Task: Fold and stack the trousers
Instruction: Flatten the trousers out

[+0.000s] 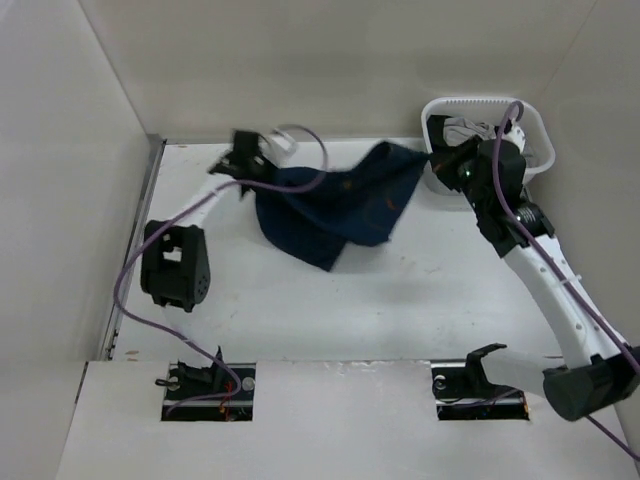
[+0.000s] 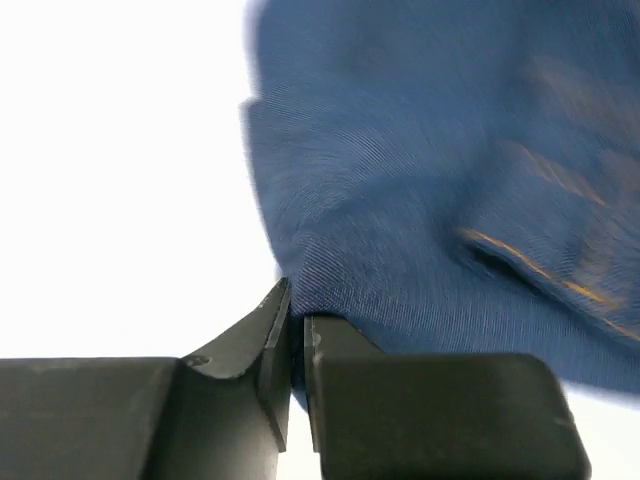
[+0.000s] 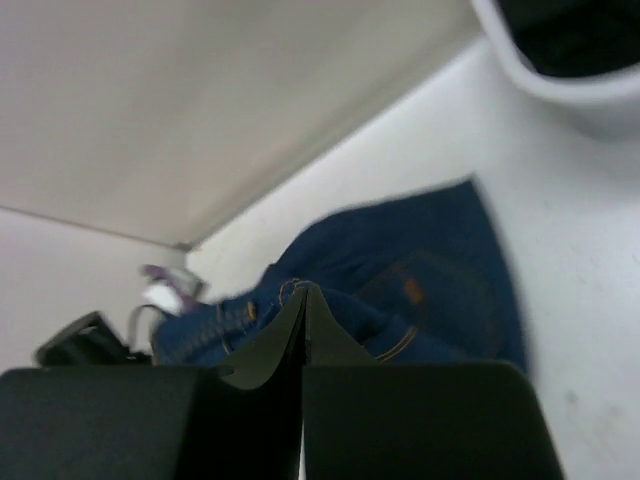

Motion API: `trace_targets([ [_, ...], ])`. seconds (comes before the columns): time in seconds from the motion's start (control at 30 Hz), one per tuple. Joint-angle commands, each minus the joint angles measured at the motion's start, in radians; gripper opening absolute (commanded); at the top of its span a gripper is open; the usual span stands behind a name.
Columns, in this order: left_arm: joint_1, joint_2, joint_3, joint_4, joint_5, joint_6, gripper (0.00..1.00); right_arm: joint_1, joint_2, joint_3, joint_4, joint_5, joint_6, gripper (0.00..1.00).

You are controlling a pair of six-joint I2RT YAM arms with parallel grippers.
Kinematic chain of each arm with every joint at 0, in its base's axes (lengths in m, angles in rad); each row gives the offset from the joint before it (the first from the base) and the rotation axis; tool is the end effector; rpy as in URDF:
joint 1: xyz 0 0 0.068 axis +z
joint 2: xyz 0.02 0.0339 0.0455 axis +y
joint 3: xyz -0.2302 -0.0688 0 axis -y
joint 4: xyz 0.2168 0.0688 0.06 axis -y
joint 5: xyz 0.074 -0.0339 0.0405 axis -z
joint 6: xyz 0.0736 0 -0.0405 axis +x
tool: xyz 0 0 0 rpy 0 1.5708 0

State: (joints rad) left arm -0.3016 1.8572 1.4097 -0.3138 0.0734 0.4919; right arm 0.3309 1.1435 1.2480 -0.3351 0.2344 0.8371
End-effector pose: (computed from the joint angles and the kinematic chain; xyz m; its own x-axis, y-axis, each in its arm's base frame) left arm 0.3929 -0.1279 0.1929 -0.4168 0.6229 -0.6620 0.6169 0.7287 0.2973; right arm 0.2663 0.0734 0.3720 -0.2206 0.6880 -0.6913 0.0921 0.7203 0.6875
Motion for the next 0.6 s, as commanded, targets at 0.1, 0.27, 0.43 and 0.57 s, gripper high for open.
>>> trace_targets([
  [0.1,0.356,-0.248,0.428,0.019,-0.012,0.092,0.00,-0.091,0.143,0.320,0.220,-0.155,-0.073,0.00],
  [0.27,0.330,-0.469,0.036,0.030,0.019,0.172,0.02,-0.076,0.108,0.058,0.341,-0.196,-0.052,0.00],
  [0.43,0.094,-0.832,-0.595,-0.288,0.066,0.175,0.00,0.012,-0.025,-0.525,0.423,-0.170,0.121,0.00],
  [0.57,-0.212,-0.981,-0.744,-0.450,-0.009,0.097,0.00,0.095,0.011,-0.541,0.416,-0.147,0.106,0.00],
])
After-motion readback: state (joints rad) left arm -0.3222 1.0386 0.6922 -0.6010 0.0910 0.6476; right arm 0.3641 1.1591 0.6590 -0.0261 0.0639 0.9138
